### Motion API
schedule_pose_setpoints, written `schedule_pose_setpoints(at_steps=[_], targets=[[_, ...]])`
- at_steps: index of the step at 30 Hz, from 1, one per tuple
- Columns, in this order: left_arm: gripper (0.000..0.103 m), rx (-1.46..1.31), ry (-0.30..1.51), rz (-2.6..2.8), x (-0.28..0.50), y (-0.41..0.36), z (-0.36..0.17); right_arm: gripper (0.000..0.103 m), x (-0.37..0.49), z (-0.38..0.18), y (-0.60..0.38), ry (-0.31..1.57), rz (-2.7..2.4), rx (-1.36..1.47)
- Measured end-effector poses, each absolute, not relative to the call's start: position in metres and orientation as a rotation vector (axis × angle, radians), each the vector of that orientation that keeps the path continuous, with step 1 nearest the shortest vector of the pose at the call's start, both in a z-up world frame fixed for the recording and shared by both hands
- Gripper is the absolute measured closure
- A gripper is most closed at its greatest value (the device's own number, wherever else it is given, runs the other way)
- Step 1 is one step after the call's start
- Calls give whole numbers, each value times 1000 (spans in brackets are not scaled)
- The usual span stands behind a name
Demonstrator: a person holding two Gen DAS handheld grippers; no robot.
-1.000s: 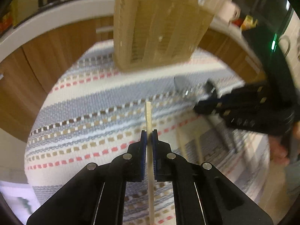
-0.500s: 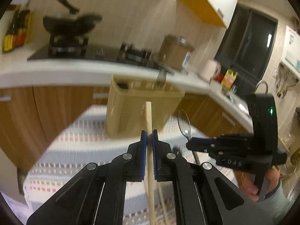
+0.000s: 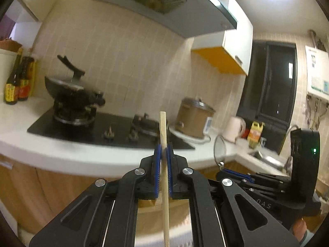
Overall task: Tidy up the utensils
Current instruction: 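Lower the chopstick into the caddy with the left tool while the right tool drops the clear spoon in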
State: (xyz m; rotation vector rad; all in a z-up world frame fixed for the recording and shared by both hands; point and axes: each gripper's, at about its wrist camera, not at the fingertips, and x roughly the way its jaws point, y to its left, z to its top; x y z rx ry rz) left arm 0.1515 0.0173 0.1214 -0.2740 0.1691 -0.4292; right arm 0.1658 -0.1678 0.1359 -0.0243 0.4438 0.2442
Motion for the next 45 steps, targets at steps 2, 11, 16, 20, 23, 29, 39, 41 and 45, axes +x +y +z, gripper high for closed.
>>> schedule_pose_setpoints(at_steps=[2, 11, 16, 20, 23, 29, 39, 41, 45], targets=[[99, -304, 143, -437, 161, 20, 127, 93, 178, 143, -170, 412, 243, -11], [99, -316, 63, -377, 205, 15, 134, 93, 226, 144, -185, 303, 243, 53], [99, -305, 31, -291, 221, 11, 122, 93, 245, 124, -185, 303, 204, 41], [99, -335, 45, -264, 232, 16, 108, 93, 251, 108, -187, 312, 190, 33], [99, -351, 59, -251, 234, 20, 96, 93, 251, 102, -186, 311, 186, 25], [99, -333, 101, -267, 232, 23, 80, 93, 244, 89, -183, 332, 191, 10], [95, -315, 174, -321, 211, 30, 68, 80, 228, 76, -198, 441, 205, 39], [84, -323, 180, -335, 203, 34, 70, 59, 218, 77, -206, 444, 205, 49], [76, -319, 185, -357, 183, 42, 77, 51, 194, 84, -218, 434, 223, 62]])
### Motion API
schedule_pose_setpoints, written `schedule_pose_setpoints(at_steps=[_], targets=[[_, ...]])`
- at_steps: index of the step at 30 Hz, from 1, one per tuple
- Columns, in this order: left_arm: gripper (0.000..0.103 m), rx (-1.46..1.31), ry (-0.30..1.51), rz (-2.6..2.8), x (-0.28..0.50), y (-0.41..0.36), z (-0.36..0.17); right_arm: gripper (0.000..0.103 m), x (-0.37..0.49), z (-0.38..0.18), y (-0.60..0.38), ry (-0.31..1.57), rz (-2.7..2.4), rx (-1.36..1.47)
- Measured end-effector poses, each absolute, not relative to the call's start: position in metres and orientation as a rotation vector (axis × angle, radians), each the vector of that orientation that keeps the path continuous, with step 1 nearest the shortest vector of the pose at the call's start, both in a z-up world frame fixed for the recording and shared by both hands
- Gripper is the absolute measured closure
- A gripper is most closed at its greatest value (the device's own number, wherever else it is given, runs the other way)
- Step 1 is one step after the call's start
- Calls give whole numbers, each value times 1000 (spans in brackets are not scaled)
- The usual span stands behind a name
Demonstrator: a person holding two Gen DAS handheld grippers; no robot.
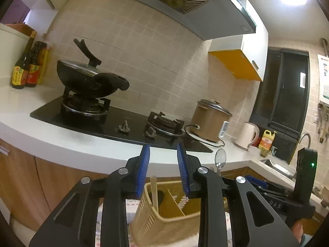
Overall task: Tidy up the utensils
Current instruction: 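Lower the chopstick into the caddy with the left tool while the right tool drops the clear spoon in, then return both tools to the cloth and grasp a black spoon with the right tool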
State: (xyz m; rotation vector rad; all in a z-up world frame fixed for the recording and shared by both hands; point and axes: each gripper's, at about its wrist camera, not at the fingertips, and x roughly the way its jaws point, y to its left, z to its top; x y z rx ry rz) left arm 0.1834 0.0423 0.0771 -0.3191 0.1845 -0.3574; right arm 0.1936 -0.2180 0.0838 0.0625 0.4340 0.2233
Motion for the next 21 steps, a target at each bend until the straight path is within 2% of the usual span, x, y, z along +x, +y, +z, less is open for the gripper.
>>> schedule_pose_setpoints(at_steps=[7, 11, 16, 21], targets=[[76, -306, 245, -384, 143, 61, 80, 51, 151, 98, -238, 463, 223, 83], [76, -289, 354, -404, 127, 63, 74, 51, 132, 101, -244, 532, 208, 87], [76, -234, 603, -436, 116, 55, 53, 51, 109, 99, -245, 673, 195, 58], [76, -188, 892, -520, 115, 35, 19, 51, 105, 80, -251, 894, 236, 153]])
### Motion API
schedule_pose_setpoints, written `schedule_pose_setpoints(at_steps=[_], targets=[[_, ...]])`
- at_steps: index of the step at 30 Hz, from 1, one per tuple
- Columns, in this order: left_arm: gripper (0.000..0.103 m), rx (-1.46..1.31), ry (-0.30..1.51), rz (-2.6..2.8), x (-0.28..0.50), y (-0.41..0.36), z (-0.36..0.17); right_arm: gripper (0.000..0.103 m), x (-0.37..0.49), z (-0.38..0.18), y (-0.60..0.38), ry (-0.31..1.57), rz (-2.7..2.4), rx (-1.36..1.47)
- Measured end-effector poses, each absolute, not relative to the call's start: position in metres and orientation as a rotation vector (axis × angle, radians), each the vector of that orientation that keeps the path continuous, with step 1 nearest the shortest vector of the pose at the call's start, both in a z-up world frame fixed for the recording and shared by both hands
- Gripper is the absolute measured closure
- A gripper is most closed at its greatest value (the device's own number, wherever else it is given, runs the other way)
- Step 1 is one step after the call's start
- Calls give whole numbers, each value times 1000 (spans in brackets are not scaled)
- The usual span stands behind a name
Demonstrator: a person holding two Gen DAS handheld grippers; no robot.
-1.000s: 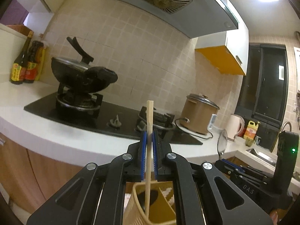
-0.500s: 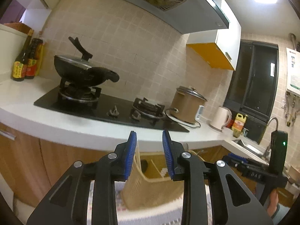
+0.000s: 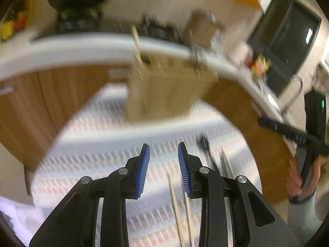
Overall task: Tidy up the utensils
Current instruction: 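Return both tools to the cloth and grasp a black spoon with the right tool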
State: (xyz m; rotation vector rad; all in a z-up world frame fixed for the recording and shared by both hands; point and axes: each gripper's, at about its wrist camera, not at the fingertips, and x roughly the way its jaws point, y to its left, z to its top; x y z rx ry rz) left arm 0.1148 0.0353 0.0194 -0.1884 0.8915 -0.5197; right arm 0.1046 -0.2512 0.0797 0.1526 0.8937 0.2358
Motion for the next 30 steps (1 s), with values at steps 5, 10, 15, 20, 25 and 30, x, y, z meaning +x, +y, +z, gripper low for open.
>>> schedule_pose_setpoints(at_steps=[5, 10, 15, 20, 25, 30], targets=[[76, -102, 1040, -582, 108, 7, -21, 51, 102, 45, -258, 1066, 277, 266], [76, -90, 1143, -586, 106, -7, -59, 51, 96, 14, -258, 1141, 242, 233], [76, -9, 1147, -555, 99, -27, -74, 53, 98, -9, -262, 1208, 206, 221], [79, 54, 1135, -540, 101, -47, -82, 66, 97, -30, -256, 1271, 245, 243], [84, 71, 1122, -531, 105, -56, -83, 70, 106, -33, -246, 1270, 268, 271], [86, 66, 1115, -528, 108, -59, -84, 72, 129, -29, -225, 1229, 255, 219]])
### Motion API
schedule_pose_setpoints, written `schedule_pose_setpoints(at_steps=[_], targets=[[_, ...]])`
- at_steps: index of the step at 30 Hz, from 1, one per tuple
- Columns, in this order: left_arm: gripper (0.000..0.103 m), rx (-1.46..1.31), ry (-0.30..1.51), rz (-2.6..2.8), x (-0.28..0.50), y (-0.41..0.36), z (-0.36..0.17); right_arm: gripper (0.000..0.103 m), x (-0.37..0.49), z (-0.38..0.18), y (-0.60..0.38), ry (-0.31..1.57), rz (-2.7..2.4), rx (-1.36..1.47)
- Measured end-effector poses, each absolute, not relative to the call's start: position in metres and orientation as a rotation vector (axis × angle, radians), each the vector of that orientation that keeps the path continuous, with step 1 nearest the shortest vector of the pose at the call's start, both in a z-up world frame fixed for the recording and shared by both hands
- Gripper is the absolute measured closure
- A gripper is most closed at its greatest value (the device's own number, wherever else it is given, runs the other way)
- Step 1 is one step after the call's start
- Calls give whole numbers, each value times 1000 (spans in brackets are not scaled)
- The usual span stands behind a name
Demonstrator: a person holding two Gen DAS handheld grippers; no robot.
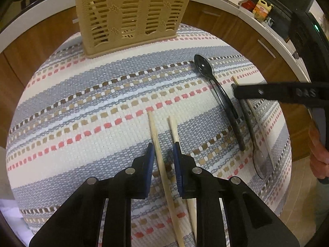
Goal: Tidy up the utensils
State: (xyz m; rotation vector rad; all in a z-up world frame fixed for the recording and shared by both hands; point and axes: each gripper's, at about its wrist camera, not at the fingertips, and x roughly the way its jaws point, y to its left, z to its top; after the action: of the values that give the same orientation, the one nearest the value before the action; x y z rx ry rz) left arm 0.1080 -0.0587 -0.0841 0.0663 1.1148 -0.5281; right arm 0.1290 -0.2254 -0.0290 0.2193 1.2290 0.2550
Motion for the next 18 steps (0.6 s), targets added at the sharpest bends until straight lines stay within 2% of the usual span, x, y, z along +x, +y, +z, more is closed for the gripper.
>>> schedule_pose_setpoints(at_steps=[3, 7, 9, 11, 18], targets=[[86, 58, 1113, -532, 110, -60, -86, 72, 145, -33, -214, 1222, 226, 167], [86, 59, 1105, -538, 111, -58, -86, 80, 158, -38, -203, 1215, 207, 120], [86, 60, 1103, -539, 111, -58, -86, 91, 162, -41, -200, 1218, 199, 101], [86, 62, 1102, -540, 109, -57, -86, 97, 165, -45, -197, 1224, 205, 107], [86, 56, 1100, -539, 109, -57, -86, 99, 158, -40, -208, 1202, 220, 134]])
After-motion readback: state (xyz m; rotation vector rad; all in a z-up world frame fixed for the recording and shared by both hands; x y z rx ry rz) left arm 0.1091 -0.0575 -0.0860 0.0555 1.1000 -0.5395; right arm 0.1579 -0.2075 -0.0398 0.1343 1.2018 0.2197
